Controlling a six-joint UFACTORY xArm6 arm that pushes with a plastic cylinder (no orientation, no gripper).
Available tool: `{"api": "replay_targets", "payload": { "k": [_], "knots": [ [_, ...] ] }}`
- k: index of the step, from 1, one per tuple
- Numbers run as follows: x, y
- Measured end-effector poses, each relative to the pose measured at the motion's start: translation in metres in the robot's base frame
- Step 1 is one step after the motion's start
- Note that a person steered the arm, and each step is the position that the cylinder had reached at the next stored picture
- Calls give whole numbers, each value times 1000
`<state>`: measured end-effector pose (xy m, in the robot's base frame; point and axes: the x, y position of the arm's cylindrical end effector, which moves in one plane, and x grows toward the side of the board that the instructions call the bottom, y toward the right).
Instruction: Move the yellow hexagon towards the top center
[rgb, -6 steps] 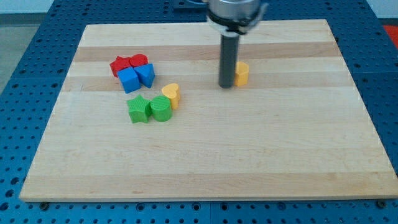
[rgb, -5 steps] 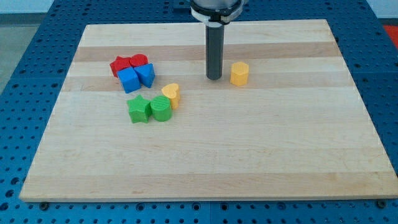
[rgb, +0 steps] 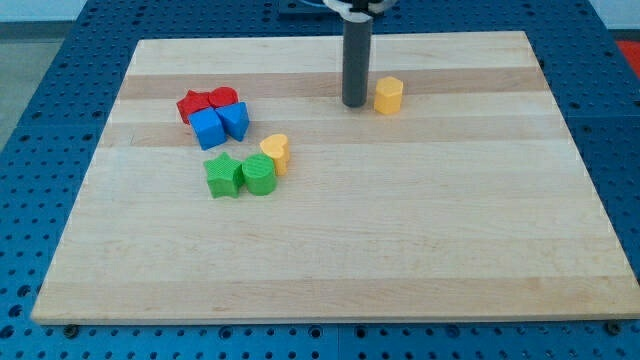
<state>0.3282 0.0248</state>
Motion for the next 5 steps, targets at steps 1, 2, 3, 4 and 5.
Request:
{"api": "replay_targets", "payload": {
  "k": [1, 2, 3, 4, 5],
  "knots": [
    [32, 7],
    [51, 40],
    [34, 61],
    [-3, 30],
    [-25, -19]
  ]
}}
